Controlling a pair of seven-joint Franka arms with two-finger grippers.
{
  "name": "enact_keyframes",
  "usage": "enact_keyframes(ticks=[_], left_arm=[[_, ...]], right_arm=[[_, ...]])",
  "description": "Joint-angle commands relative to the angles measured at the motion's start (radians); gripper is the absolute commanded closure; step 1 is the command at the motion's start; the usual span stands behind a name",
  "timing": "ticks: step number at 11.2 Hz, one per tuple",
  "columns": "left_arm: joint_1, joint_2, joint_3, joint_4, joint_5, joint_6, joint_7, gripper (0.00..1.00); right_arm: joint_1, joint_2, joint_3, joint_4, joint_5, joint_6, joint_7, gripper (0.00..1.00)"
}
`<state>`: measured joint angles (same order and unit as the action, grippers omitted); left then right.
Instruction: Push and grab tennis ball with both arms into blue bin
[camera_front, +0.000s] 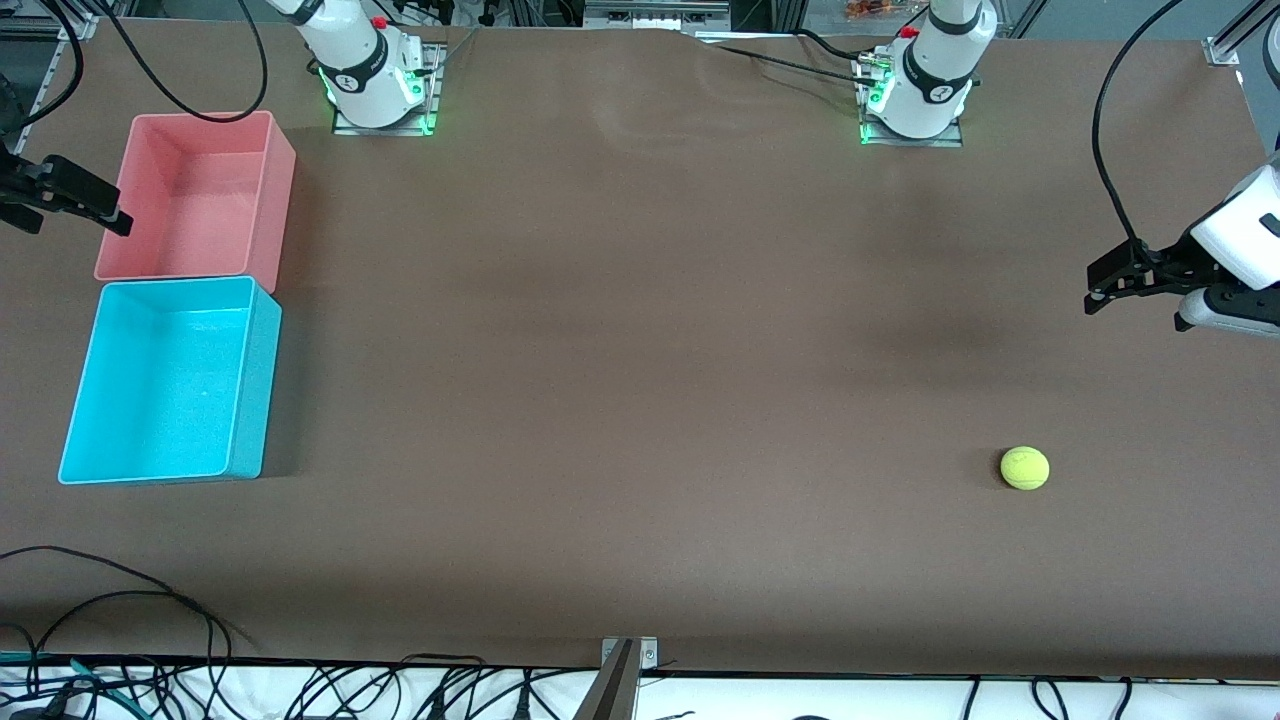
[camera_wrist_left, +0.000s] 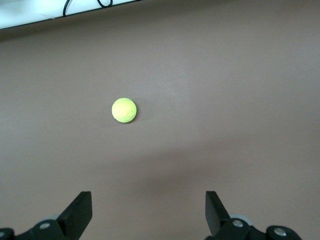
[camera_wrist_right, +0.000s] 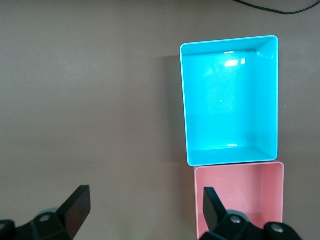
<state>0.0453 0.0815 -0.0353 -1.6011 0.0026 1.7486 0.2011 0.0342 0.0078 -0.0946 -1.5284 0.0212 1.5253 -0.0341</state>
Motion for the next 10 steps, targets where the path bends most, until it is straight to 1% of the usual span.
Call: enact_keyframes(ticks=[1,10], left_arm=[[0.005,0.009,0.000,0.026,-0.009,-0.012,0.021,0.00],[0.007,0.009,0.000,0.024,-0.009,-0.012,0.021,0.00]], right_arm=[[0.000,0.000,-0.004,0.013,-0.003,-0.016,-0.001,0.00],[0.000,-0.005,-0.011,0.027,-0.001,-0.020,-0.003,0.00]])
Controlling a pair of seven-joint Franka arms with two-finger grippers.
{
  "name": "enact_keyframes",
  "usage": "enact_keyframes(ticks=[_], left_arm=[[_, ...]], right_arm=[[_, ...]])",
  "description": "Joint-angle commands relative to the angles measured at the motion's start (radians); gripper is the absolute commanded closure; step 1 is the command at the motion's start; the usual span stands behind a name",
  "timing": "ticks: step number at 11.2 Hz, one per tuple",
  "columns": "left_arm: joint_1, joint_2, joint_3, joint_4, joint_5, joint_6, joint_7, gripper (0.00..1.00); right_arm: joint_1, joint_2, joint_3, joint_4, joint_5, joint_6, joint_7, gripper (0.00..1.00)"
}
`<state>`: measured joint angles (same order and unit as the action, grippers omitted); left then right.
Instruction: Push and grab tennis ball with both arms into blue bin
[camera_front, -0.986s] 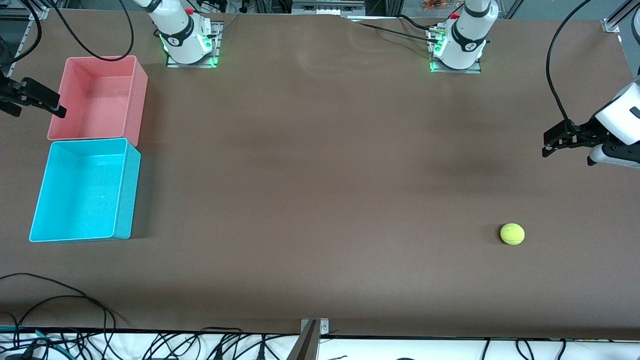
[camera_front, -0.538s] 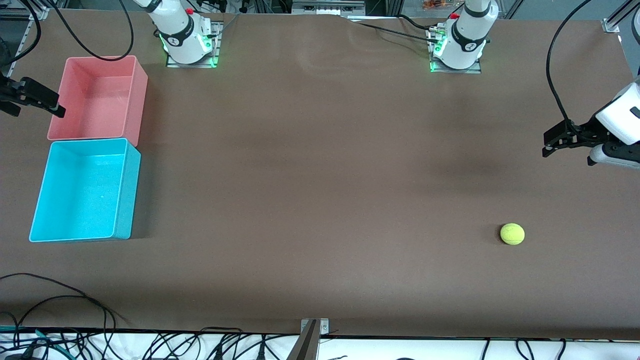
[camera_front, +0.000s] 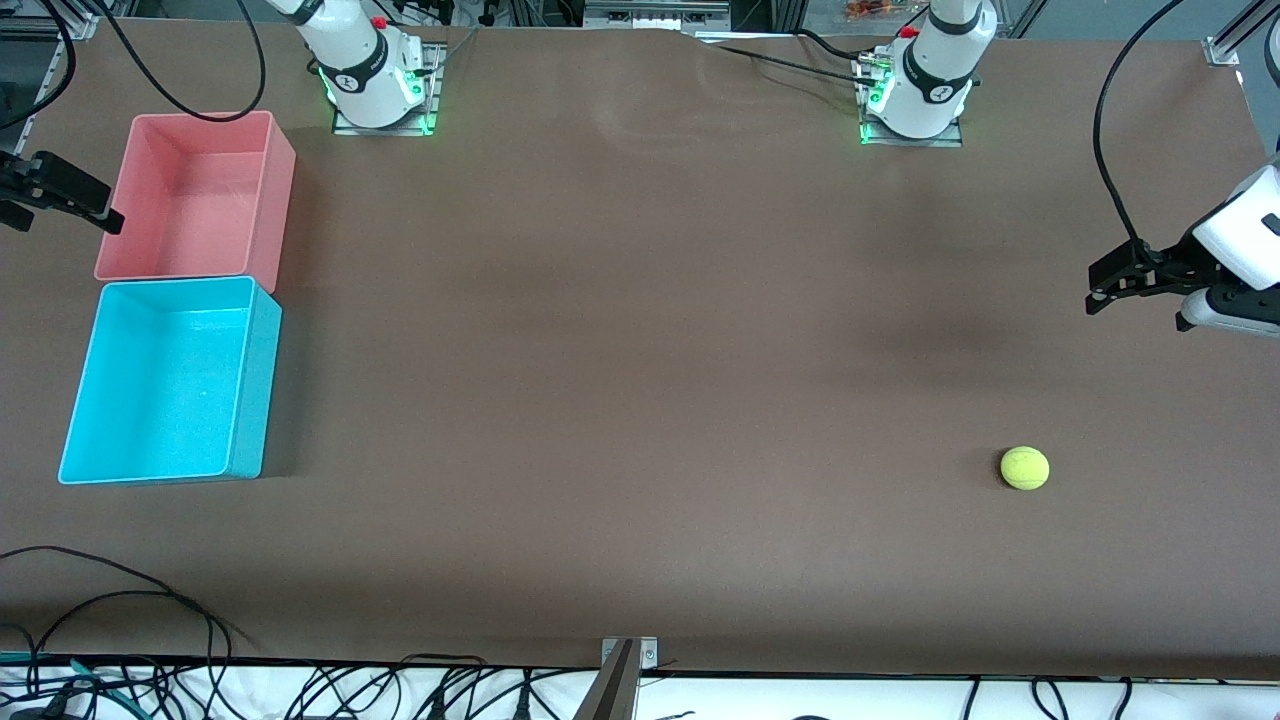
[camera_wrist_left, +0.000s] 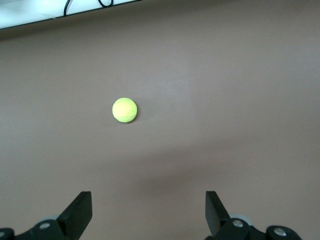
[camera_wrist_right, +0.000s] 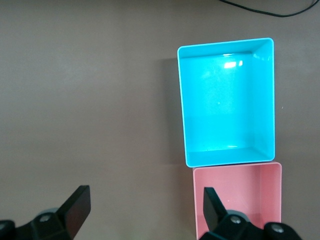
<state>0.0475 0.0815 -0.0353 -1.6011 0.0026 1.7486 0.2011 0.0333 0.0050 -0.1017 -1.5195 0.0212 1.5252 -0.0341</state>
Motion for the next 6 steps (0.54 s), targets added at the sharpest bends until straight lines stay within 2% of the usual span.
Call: enact_keyframes(ticks=[1,6], left_arm=[[0.006,0.009,0.000,0.024,-0.009,-0.012,0.021,0.00],[0.005,0.015,0.000,0.024,-0.009,-0.012,0.021,0.00]], right_arm=[[0.002,0.001,-0.003,0.018,-0.001,-0.020,-0.001,0.00],[0.002,0.003,-0.004,0.012,-0.010,-0.020,0.002,0.00]])
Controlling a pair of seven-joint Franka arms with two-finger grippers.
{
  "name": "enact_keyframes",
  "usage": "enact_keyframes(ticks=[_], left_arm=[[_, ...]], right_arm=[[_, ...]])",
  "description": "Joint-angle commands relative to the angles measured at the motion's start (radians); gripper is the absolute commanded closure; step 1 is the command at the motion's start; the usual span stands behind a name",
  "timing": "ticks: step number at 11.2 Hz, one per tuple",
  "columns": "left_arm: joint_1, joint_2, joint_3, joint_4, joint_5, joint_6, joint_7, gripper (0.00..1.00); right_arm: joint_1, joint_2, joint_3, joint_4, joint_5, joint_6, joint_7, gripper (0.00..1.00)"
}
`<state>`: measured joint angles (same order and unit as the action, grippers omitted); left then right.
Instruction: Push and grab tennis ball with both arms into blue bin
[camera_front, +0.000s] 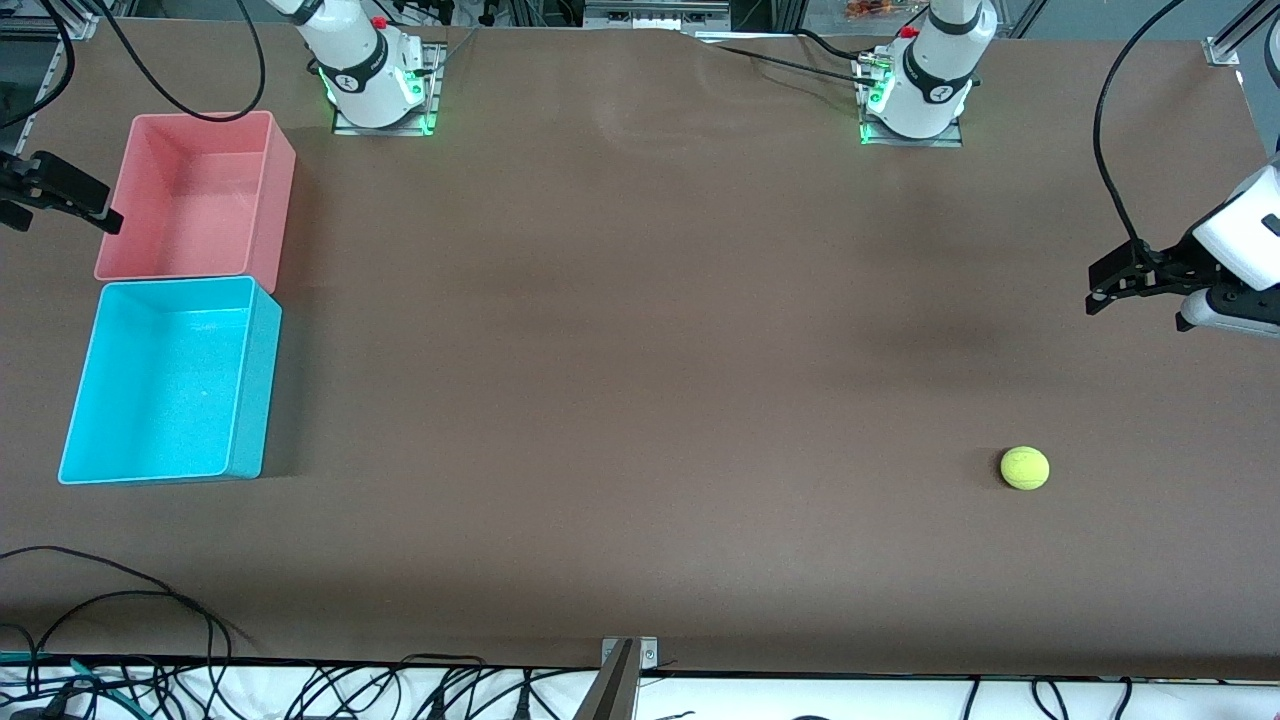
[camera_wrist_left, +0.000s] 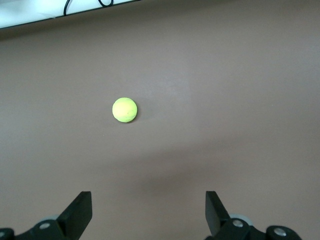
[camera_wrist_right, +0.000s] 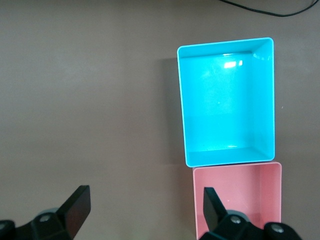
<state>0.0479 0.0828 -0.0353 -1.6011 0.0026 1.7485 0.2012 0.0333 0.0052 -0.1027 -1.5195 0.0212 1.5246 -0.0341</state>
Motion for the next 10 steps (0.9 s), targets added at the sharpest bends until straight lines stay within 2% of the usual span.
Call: enact_keyframes(ticks=[1,10], left_arm=[[0.004,0.014,0.000,0.024,-0.009,-0.012,0.021,0.00],[0.004,0.014,0.000,0.024,-0.009,-0.012,0.021,0.00]], right_arm=[[0.002,0.004,-0.002,0.015,-0.010,-0.006,0.005,0.00],[0.008,0.033,0.005,0.018,-0.010,0.000,0.005,0.00]])
